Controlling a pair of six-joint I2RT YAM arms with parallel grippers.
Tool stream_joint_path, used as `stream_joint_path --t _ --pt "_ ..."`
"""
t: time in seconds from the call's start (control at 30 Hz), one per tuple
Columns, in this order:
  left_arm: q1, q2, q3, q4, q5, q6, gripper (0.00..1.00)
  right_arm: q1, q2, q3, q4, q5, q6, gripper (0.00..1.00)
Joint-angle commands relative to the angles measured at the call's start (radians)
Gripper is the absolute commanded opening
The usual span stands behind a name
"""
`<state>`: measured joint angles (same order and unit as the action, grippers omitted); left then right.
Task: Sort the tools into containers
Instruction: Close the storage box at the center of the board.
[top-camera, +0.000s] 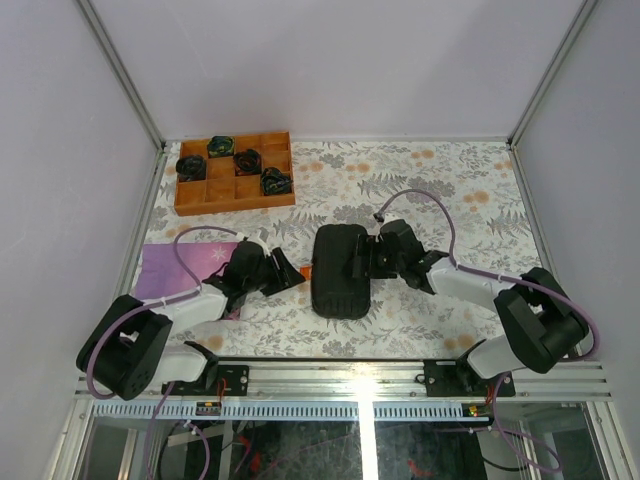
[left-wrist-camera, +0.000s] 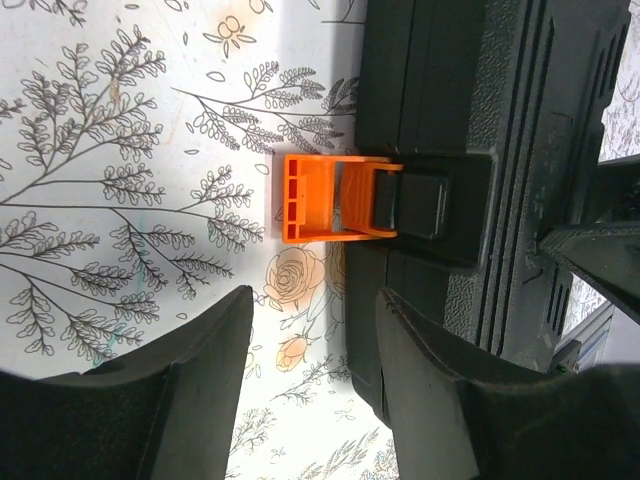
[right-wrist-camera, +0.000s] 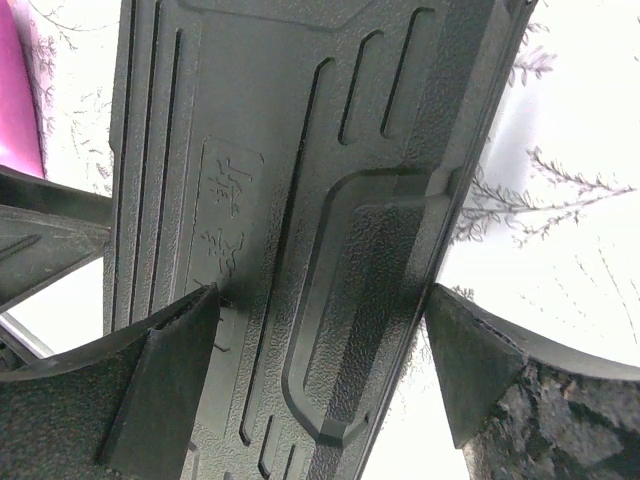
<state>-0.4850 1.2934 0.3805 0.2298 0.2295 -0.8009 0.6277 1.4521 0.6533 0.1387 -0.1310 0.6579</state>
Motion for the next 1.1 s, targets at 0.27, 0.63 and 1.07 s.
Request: stream_joint_path --t 0.27,0.63,1.07 --pt "0.048 -0.085 -0.042 0.023 -0.009 0.013 0.53 0.003 0.144 0.127 -0.221 0.0 -0.335 0.84" --pt "0.063 -0.138 -0.042 -0.045 -0.049 0.016 0.58 0.003 0.197 0.165 -0.246 -0.062 -0.412 0.8" --pt "0.081 -0.098 -0.008 -0.069 -0.071 0.039 0.56 0.003 0.282 0.284 -0.34 -0.056 -0.473 0.79"
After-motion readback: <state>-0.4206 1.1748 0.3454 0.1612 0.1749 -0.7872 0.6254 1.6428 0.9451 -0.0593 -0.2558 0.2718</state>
